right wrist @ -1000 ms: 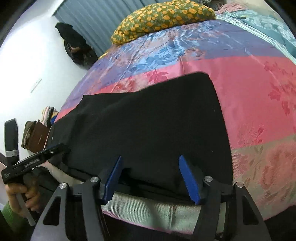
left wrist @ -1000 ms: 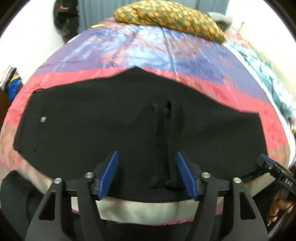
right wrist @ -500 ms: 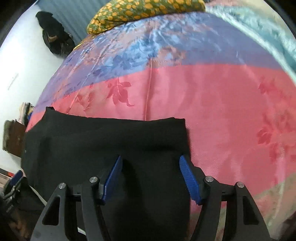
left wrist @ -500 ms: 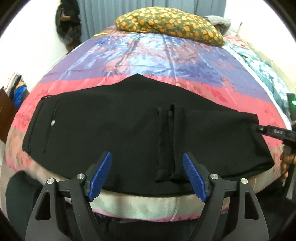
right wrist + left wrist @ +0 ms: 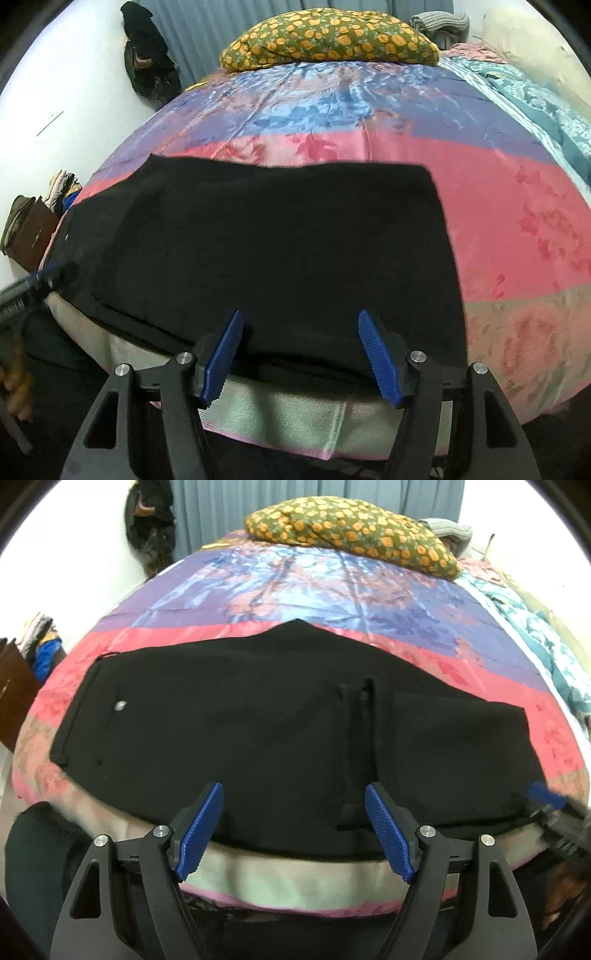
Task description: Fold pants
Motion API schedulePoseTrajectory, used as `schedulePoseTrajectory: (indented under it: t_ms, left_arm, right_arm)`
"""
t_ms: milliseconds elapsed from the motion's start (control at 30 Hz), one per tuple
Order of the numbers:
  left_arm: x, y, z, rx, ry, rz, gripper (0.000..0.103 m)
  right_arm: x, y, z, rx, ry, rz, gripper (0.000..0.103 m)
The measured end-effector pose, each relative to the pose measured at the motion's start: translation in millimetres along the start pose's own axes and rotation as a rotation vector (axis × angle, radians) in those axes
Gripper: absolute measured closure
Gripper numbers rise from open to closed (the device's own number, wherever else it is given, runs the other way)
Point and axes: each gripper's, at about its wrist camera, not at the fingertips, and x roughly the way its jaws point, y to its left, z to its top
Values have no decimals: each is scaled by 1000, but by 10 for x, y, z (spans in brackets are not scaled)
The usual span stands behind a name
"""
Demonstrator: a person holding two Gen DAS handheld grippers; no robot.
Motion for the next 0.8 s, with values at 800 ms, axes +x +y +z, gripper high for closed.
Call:
schedulePoseTrajectory:
  t_ms: [800]
  left_arm:
    - [266,428,-55,-119,64,80,14]
  right_arm:
    - [155,87,-208,-13,-71,24,2]
